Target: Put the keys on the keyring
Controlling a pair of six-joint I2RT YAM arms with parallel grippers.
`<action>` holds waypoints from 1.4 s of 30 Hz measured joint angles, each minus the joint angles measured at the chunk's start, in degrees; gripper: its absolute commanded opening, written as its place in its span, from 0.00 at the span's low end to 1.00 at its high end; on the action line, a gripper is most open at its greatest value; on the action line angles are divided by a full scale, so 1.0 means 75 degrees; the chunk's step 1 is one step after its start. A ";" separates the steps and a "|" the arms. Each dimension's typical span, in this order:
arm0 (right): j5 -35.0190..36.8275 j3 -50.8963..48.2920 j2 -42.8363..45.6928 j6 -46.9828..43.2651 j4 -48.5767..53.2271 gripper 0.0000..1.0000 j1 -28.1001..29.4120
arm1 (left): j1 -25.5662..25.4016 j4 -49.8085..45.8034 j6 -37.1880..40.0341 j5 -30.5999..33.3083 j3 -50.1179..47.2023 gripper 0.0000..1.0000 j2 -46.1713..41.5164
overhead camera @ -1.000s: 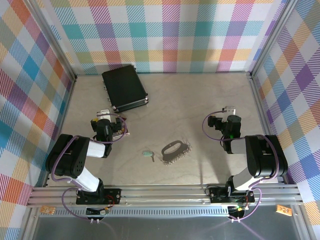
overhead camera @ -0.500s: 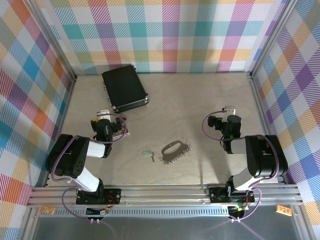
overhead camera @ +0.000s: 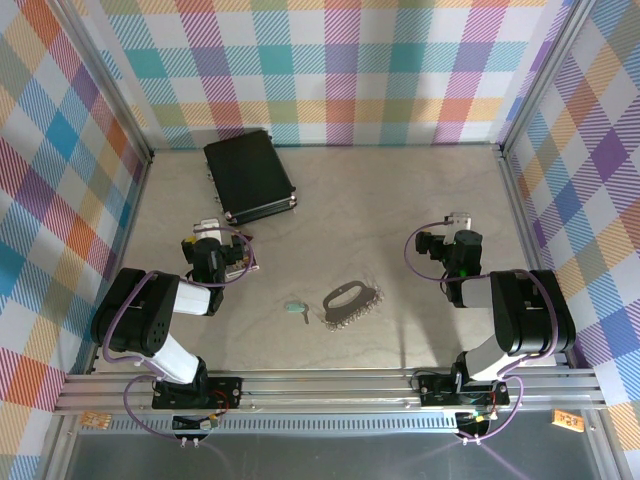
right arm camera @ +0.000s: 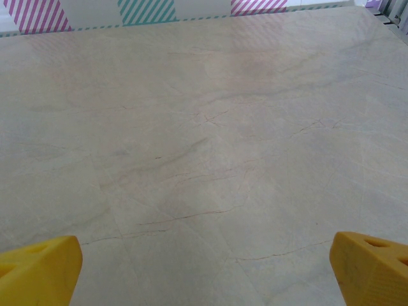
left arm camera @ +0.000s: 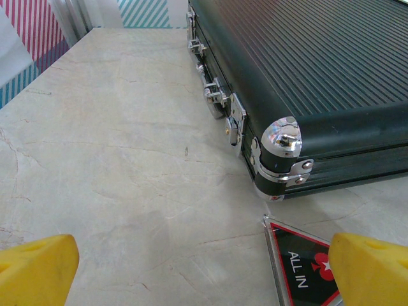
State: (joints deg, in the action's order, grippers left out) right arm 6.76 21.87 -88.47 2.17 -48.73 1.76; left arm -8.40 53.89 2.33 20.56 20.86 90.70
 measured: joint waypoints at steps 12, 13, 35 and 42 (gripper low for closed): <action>0.0000 0.0000 0.0000 0.0000 0.0000 0.99 0.0000 | 0.0009 0.0000 -0.0006 -0.0009 0.0000 1.00 0.0000; 0.0000 0.0000 0.0000 0.0000 0.0000 0.99 0.0000 | 0.0009 0.0003 -0.0006 -0.0017 0.0000 1.00 0.0000; -0.0335 0.0111 0.0076 -0.0093 0.0297 0.99 0.0000 | 0.0015 -0.0204 -0.0085 -0.0003 0.0050 1.00 -0.0017; -0.0361 0.0326 0.0889 -0.0152 0.1195 0.99 0.0017 | 0.0012 -0.1661 -0.0087 -0.0032 0.0420 1.00 -0.0930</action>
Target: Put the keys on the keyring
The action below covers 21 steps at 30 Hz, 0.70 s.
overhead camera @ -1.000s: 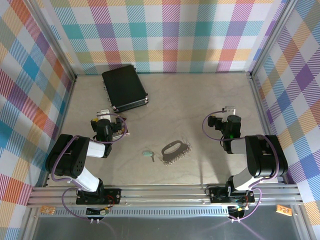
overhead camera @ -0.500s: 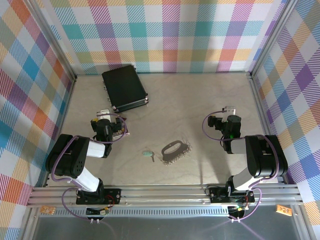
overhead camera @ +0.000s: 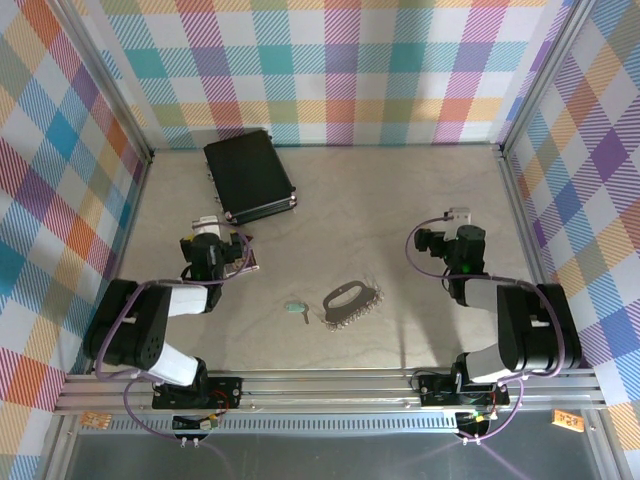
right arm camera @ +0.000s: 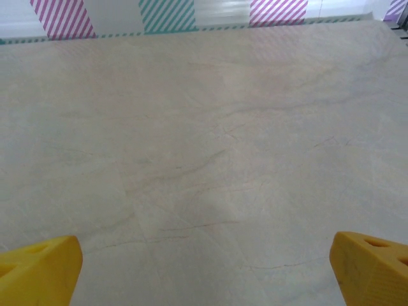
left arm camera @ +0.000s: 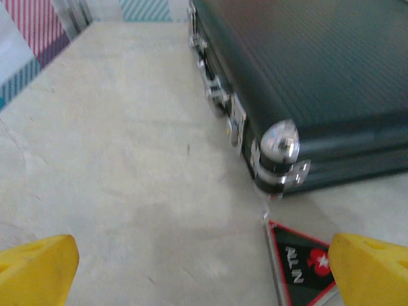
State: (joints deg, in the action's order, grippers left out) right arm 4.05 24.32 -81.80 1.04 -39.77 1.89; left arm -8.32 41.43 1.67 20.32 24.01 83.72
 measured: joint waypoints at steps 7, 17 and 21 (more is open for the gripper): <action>0.0568 0.0318 0.0868 -0.0055 0.1207 0.99 0.0533 | -0.0061 -0.2355 -0.0321 -0.0329 0.1428 1.00 -0.1620; 0.1553 0.2197 0.1737 0.1160 0.4884 0.99 0.1743 | -0.0720 -0.5523 -0.1751 -0.1754 0.2139 1.00 -0.3730; 0.1623 0.2818 0.1874 0.1606 0.6283 0.99 0.2465 | -0.0965 -0.7248 -0.2261 -0.2124 0.2760 1.00 -0.4030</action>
State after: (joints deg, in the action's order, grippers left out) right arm 16.23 45.45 -67.75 13.08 7.35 20.38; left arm -15.55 -12.93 -15.29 4.38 44.71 53.49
